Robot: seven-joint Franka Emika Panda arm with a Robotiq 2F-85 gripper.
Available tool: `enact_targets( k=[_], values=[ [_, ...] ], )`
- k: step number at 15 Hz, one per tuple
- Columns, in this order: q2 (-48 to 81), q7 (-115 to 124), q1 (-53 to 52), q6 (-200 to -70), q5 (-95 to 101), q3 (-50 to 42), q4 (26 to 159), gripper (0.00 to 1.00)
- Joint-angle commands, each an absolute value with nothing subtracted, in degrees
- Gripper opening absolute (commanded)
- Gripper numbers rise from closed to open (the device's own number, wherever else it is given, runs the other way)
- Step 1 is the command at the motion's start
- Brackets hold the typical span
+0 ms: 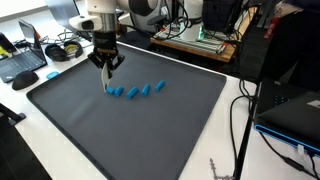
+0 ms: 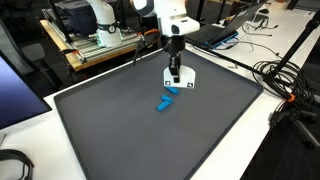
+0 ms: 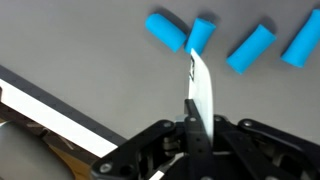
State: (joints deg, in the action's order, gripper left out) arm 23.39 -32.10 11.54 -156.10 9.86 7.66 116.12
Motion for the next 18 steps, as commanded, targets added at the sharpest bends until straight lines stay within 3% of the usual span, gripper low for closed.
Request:
enact_targets(
  k=[1, 11, 18],
  values=[
    [12.18, -32.54, 10.39, -153.50, 7.62, 7.86, 126.71, 0.01],
    [-15.19, -22.35, 2.16, -152.21, 9.34, 3.63, 147.23, 0.01],
    [-26.11, -12.29, 1.47, -141.84, 12.05, 4.41, 146.33, 0.01]
  ],
)
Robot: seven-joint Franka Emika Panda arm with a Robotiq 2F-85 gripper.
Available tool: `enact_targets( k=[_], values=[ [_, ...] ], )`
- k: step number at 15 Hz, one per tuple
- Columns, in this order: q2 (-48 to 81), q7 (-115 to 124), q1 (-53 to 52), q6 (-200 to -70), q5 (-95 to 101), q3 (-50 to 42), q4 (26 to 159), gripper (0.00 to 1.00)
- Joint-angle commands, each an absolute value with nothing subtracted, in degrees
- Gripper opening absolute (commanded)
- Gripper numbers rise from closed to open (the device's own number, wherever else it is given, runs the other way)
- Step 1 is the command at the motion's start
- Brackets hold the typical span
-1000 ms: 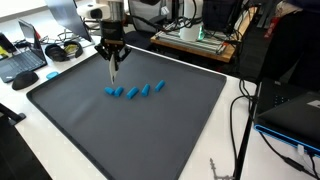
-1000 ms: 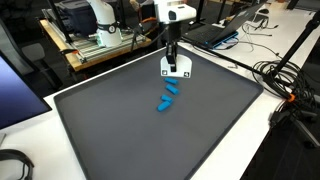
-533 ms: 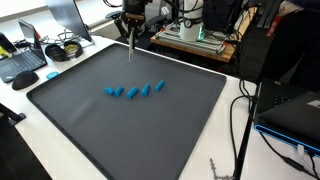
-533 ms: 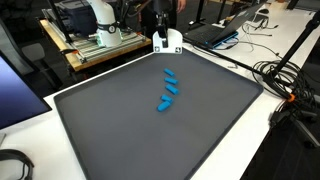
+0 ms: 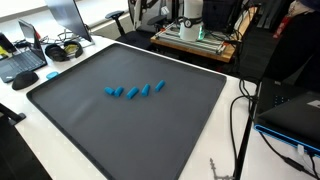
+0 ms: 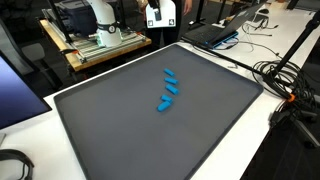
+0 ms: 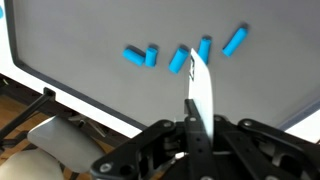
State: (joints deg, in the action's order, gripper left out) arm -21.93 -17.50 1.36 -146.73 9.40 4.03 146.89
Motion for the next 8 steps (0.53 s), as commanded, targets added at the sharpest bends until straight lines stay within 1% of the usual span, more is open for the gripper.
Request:
enact_targets(
  k=[1, 8],
  values=[
    [-26.73, -11.59, 1.18, -140.44, 11.87, 4.31, 145.66, 0.01],
    [-26.93, -7.93, 0.33, -131.31, 10.19, 3.78, 140.22, 0.01]
  ],
)
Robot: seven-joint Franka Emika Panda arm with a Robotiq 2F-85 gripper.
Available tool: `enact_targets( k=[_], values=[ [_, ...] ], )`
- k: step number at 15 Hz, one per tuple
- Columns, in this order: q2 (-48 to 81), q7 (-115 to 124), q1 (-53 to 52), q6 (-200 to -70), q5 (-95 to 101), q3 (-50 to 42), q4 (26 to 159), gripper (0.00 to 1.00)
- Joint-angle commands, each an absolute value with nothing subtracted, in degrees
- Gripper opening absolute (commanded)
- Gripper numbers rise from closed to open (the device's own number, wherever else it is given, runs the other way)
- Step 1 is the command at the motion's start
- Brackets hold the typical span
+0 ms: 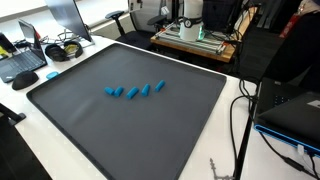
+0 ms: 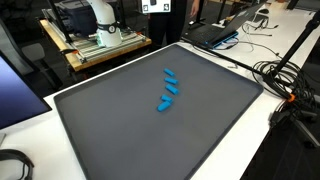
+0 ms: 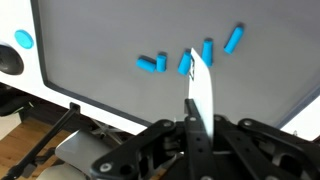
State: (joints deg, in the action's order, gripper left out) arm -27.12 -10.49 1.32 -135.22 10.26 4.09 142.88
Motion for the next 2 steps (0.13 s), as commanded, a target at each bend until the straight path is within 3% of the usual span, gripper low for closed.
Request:
enact_targets(
  k=[1, 2],
  values=[
    [-26.63, -7.21, 0.39, -130.42, 10.47, 3.99, 139.45, 0.01],
    [-26.40, -6.69, 0.37, -129.70, 10.60, 4.11, 138.83, 0.01]
  ],
)
